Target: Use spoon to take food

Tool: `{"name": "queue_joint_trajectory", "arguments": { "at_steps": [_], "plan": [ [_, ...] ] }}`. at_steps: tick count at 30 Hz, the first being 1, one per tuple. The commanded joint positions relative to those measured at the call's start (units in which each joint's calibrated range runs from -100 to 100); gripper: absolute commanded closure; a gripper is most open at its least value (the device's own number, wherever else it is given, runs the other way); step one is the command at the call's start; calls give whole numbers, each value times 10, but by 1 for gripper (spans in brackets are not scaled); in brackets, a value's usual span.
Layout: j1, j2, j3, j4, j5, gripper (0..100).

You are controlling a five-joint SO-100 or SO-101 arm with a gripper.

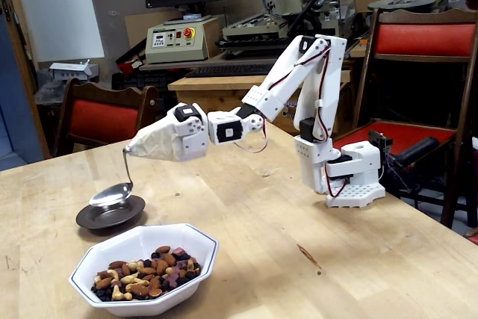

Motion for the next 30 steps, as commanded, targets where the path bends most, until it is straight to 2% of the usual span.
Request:
{"name": "queue_joint_trajectory", "arguments": {
  "at_steps": [1,24,30],
  "plan": [
    [-40,-25,-7,-12,0,96],
    [-53,-14,-1,-6,0,96],
    [-53,-19,79,-13,0,96]
  ]
}}
